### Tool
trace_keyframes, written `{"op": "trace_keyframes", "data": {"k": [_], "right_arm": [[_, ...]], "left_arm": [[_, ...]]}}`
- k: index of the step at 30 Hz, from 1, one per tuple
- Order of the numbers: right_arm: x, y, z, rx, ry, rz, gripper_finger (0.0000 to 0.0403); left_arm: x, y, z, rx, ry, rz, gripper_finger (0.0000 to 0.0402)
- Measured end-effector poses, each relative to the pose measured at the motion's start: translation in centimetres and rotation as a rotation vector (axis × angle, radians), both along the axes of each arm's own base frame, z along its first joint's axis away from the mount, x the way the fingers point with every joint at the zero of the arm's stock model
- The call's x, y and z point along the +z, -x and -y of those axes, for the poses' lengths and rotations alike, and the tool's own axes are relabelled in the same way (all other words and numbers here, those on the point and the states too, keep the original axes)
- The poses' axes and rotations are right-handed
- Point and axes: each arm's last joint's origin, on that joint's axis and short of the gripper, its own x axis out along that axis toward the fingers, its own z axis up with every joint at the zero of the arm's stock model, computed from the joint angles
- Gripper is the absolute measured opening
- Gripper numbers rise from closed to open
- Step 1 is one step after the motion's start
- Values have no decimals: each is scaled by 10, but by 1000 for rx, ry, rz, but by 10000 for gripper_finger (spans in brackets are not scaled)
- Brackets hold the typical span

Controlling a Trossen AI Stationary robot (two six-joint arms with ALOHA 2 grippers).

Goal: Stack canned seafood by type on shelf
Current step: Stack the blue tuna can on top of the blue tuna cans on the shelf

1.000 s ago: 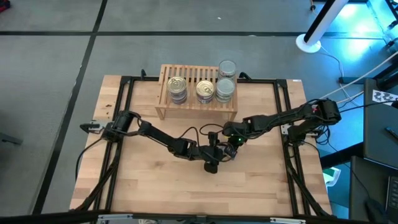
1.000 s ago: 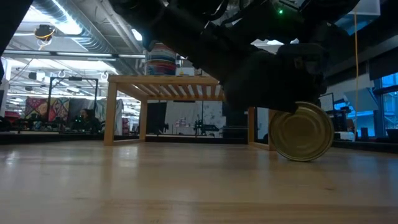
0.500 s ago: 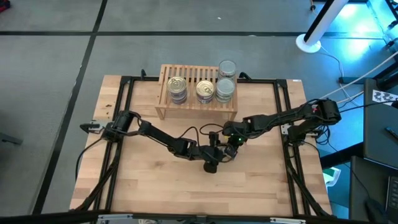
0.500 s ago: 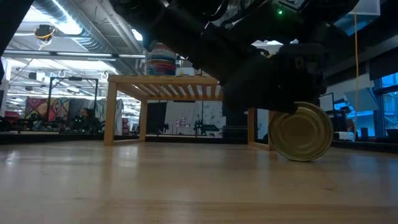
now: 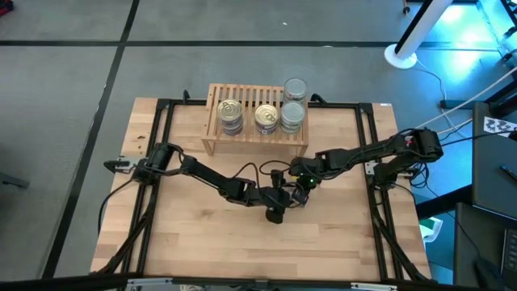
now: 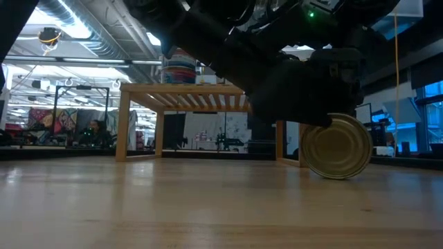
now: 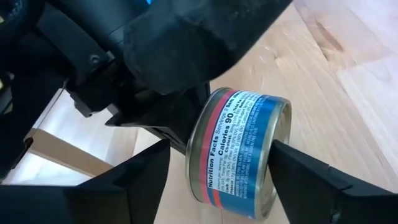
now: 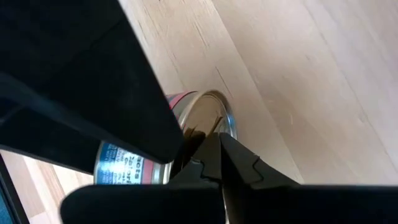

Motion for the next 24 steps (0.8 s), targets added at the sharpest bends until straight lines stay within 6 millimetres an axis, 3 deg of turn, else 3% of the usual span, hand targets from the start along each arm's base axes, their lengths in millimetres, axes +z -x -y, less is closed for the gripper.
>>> {"op": "trace_keyframes", "data": {"k": [6, 16, 24], "right_arm": [[0, 0, 0, 9, 4, 3, 1], [1, -2, -1, 43, -12, 32, 1], [2, -3, -2, 48, -10, 47, 1]], "left_arm": [[0, 0, -1, 1, -8, -1, 284], [-1, -1, -2, -69, 37, -13, 281], [-2, -1, -5, -58, 171, -6, 281]]}}
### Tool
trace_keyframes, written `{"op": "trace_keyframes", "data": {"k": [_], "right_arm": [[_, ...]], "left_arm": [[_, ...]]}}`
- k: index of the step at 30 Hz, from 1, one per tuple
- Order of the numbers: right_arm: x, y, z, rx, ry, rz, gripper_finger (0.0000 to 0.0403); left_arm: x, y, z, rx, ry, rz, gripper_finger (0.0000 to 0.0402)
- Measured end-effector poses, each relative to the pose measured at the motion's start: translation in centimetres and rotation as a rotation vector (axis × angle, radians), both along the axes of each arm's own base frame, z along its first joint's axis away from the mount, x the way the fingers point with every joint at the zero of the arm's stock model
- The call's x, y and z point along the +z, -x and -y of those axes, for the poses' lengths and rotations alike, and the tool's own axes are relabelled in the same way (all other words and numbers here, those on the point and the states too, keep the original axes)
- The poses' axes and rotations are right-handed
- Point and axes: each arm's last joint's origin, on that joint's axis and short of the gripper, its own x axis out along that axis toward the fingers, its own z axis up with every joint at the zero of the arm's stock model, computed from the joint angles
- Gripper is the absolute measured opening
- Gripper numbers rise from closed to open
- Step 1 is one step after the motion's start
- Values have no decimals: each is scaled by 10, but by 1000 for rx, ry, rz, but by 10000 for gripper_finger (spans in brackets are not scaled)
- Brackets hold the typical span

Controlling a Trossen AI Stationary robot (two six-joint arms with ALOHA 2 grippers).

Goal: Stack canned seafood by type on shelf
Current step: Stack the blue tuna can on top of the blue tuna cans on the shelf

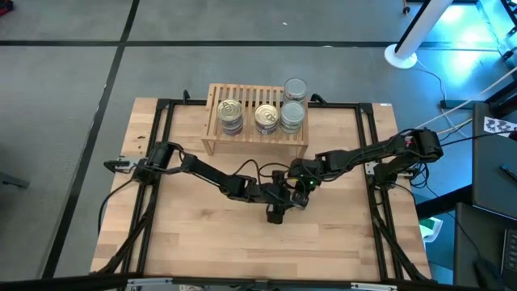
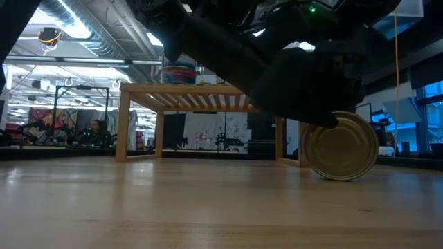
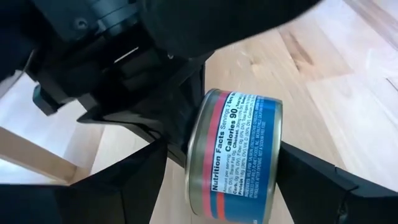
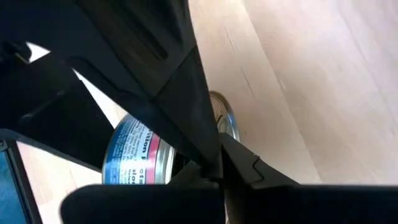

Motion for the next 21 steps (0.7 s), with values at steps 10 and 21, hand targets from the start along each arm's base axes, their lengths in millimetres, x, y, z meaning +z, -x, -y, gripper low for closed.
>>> {"op": "trace_keyframes", "data": {"k": [10, 21], "right_arm": [[0, -1, 2, -43, 40, 10, 1], [-1, 1, 5, -117, 129, -26, 1]], "left_arm": [[-5, 3, -1, 34, 52, -55, 280], [-6, 4, 1, 14, 31, -68, 220]]}}
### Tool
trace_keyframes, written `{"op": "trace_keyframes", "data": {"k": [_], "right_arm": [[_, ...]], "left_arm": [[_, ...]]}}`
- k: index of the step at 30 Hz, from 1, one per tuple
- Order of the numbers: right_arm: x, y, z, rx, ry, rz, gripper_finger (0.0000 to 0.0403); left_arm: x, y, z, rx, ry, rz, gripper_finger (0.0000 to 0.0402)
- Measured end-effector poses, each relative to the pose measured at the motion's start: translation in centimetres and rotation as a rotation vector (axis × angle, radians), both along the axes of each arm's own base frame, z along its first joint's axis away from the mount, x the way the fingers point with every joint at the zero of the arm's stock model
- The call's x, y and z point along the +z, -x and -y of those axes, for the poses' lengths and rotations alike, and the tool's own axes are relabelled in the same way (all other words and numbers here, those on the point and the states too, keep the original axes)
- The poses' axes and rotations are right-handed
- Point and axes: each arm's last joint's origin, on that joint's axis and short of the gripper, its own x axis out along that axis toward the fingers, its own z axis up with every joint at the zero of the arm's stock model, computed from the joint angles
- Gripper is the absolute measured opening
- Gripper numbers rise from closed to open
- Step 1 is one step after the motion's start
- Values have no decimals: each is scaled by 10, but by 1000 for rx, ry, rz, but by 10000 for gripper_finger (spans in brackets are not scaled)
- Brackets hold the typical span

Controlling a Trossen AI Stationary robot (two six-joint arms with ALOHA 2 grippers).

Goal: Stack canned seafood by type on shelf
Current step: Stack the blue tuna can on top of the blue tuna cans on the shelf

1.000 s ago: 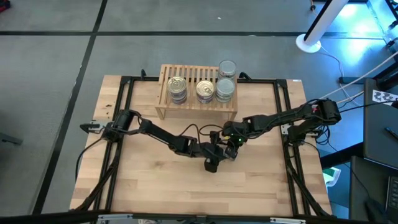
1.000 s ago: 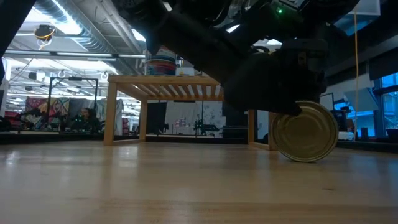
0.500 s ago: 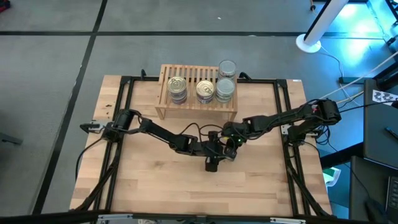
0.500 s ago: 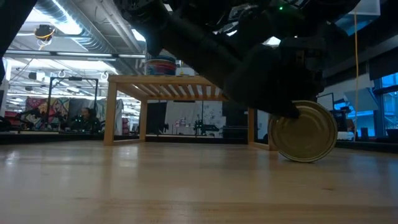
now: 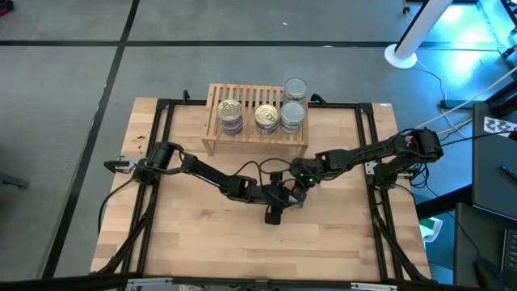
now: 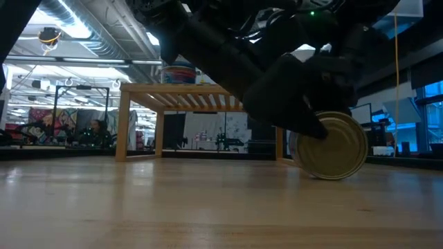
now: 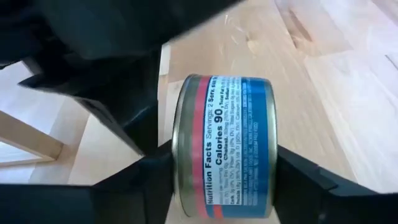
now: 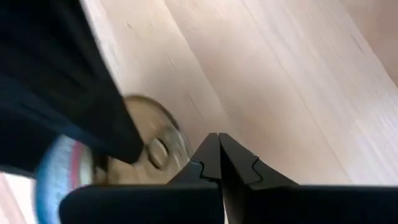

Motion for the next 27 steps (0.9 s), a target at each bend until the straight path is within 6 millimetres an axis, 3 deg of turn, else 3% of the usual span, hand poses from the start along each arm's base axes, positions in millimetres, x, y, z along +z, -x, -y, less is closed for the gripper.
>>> {"op": "trace_keyframes", "data": {"k": [3, 8, 14, 22, 27], "right_arm": [[-2, 4, 0, -1, 5, -44, 1], [4, 12, 1, 6, 8, -77, 1], [25, 28, 2, 30, 19, -68, 1], [64, 63, 4, 44, 39, 6, 1], [89, 83, 7, 16, 80, 129, 1]], "left_arm": [[0, 0, 2, -10, -8, -1, 193], [0, 2, 10, -26, -13, 0, 192], [6, 7, 25, -63, -14, -3, 192], [54, 23, 37, -59, -102, 57, 195], [98, 39, 40, -17, -250, 129, 196]]}}
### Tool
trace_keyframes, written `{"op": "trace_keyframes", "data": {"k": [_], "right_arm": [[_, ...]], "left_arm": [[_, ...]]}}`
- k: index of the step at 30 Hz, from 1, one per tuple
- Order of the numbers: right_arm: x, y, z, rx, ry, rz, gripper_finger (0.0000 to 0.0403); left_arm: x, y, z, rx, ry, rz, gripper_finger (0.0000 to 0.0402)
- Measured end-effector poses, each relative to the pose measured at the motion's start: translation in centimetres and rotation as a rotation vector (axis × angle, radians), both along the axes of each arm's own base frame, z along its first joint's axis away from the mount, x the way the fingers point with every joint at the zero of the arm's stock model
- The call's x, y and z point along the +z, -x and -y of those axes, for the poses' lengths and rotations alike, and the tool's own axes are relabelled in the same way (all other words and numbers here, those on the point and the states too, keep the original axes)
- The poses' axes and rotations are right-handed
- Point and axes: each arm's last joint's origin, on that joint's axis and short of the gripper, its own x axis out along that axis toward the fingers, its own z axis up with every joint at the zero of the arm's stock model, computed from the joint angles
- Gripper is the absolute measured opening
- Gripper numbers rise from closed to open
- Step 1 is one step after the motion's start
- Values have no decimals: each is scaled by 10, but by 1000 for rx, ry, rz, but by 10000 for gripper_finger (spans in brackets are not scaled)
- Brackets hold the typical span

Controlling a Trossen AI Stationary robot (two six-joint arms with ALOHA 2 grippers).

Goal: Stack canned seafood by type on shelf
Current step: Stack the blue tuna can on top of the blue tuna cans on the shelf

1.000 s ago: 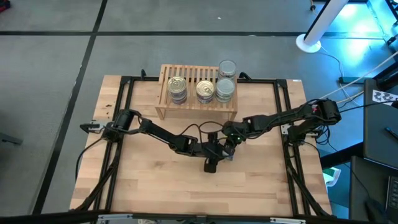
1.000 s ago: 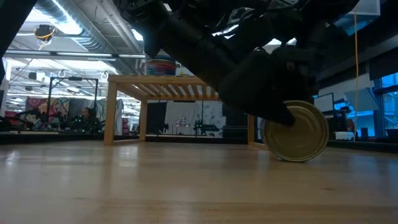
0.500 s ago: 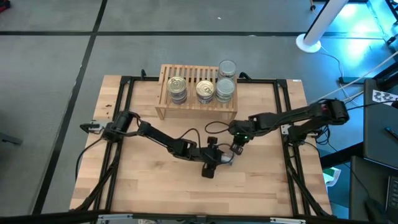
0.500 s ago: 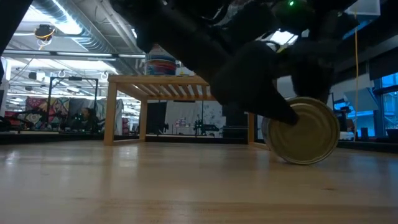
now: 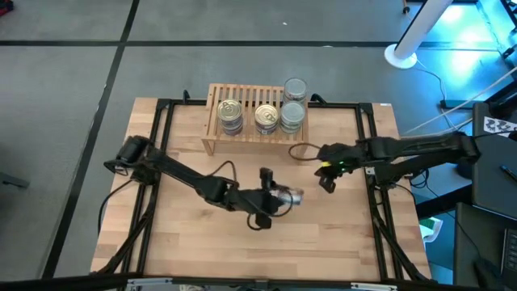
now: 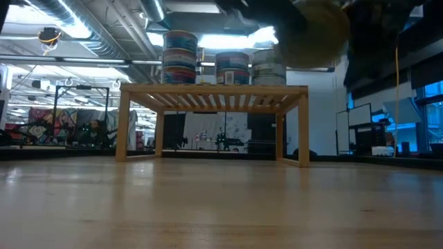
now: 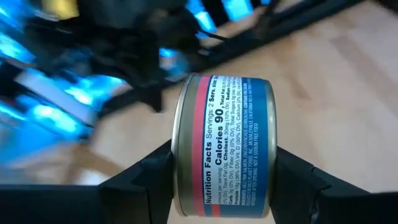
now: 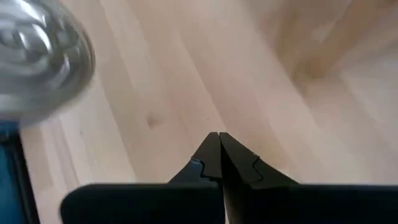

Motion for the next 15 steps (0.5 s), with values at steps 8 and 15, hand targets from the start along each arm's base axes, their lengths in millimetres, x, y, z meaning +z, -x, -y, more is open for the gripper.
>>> {"op": "trace_keyframes", "data": {"k": [8, 15], "right_arm": [[32, 24, 4, -59, 55, 229, 1], [55, 23, 4, -71, 40, 471, 1]], "left_arm": [[59, 28, -12, 192, -398, 35, 198], [80, 36, -34, 354, -702, -93, 199]]}}
